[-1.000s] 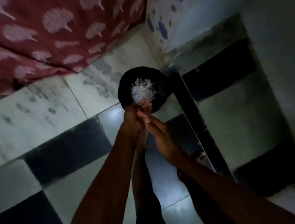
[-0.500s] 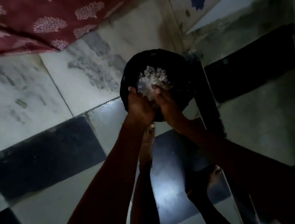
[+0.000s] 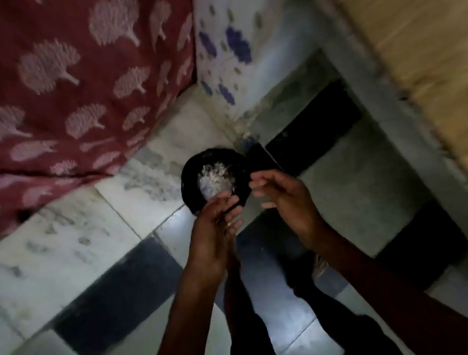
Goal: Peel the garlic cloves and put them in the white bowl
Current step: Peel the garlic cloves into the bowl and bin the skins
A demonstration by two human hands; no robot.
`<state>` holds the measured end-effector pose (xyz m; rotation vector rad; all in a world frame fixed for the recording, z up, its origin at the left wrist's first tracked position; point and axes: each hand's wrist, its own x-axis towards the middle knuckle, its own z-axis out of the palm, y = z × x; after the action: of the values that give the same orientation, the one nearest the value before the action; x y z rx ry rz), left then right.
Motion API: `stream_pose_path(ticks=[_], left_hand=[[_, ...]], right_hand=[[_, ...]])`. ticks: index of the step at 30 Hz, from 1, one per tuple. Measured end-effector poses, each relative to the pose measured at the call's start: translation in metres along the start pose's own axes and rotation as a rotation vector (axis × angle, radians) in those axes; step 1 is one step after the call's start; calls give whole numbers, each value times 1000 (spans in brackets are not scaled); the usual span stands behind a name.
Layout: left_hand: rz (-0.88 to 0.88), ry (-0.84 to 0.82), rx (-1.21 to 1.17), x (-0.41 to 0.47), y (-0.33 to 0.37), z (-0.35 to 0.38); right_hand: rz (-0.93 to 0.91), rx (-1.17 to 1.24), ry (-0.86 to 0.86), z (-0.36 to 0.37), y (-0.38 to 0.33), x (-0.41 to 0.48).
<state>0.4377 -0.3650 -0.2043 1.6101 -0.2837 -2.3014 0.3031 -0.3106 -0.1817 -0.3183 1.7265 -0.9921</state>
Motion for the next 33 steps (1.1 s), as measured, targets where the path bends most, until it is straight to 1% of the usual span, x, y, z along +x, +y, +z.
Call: stream_pose_path(ticks=[3,5,8,10,13,16,21,25,27,31,33], left_hand=[[71,-73,206,-81,12,62],[117,-137,361,-118,9,100],[133,-282,554,-168,-12,169],[145,-377,635,-187,-32,207],[153,-506,784,-210,-82,276],[167,-583,893,-224,-135,328],[277,-683,1044,-232,-228,396],[443,-724,1206,-219,-282,437],[557,-739,1311,-204,-304,458],[955,-771,1602,-174,-335,494],[1081,-800,1697,-160,-346,505]], right_hand=[[-50,60,120,-56,-55,-82],[-80,99,183,-91,-74,-126],[-143,195,334,-162,-90,-195],[-173,238,422,-204,-88,-227],[-204,356,591,-275,-72,-275],[-220,475,711,-331,-46,-309],[-252,524,802,-408,-2,-344],[-265,561,837,-456,23,-348],[-263,573,850,-477,33,-346],[-237,537,873,-509,46,-336],[-233,495,874,-522,51,-329]])
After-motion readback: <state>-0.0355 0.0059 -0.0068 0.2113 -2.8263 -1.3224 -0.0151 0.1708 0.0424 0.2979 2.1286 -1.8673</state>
